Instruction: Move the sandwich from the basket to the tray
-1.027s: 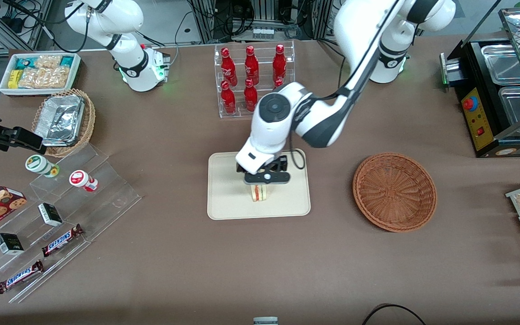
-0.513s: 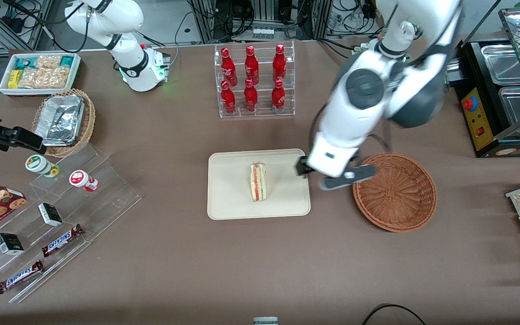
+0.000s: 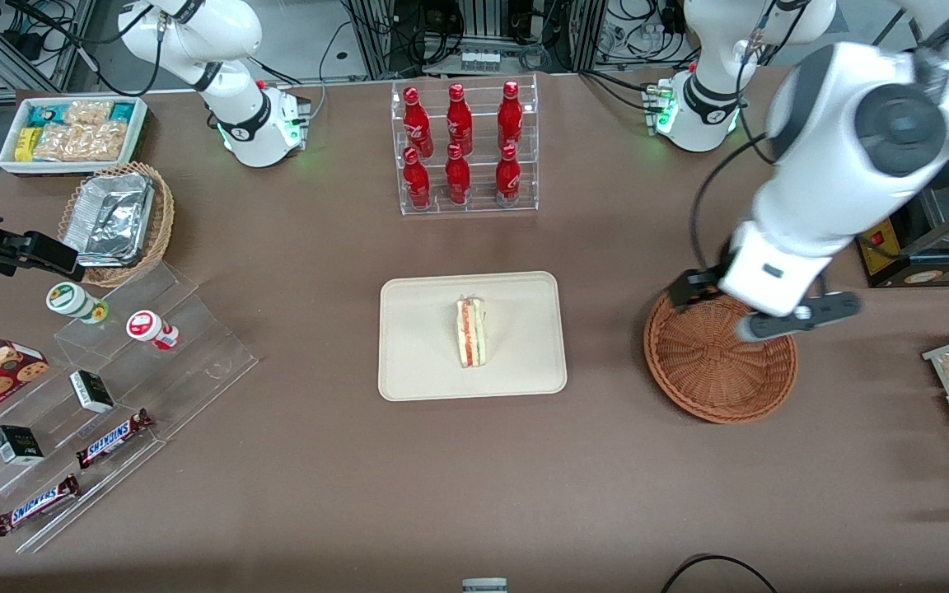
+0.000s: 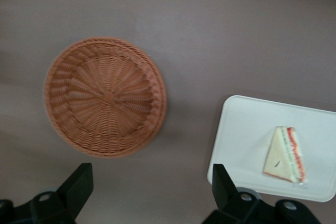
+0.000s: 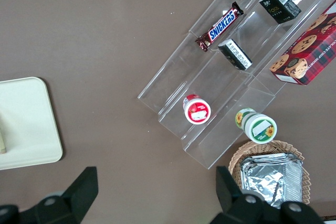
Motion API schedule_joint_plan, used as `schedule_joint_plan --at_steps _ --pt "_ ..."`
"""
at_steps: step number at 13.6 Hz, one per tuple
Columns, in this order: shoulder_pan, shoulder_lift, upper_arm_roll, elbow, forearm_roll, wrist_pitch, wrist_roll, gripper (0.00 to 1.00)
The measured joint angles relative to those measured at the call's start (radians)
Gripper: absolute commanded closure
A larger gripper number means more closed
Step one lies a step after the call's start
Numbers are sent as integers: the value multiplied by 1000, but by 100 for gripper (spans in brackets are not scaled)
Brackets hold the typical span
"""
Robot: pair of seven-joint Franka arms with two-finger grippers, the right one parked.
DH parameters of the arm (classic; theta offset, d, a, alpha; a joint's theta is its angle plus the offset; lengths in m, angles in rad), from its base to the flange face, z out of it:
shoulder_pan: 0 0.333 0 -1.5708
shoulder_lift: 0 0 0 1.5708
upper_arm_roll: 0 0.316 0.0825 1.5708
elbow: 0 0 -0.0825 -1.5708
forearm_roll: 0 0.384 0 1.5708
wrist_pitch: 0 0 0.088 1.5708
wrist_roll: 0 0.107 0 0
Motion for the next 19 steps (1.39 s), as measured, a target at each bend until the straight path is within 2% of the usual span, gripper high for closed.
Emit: schedule_joint_plan --at_steps 5,9,14,16,19 --pt "115 -126 15 -110 0 -13 246 0" --pt "182 -210 18 -178 -1 -15 320 0" --pt "188 -177 18 -107 -1 -16 384 0" --pt "198 -175 18 -106 -1 -27 444 0" --pt "217 -193 18 -124 -1 -46 443 0"
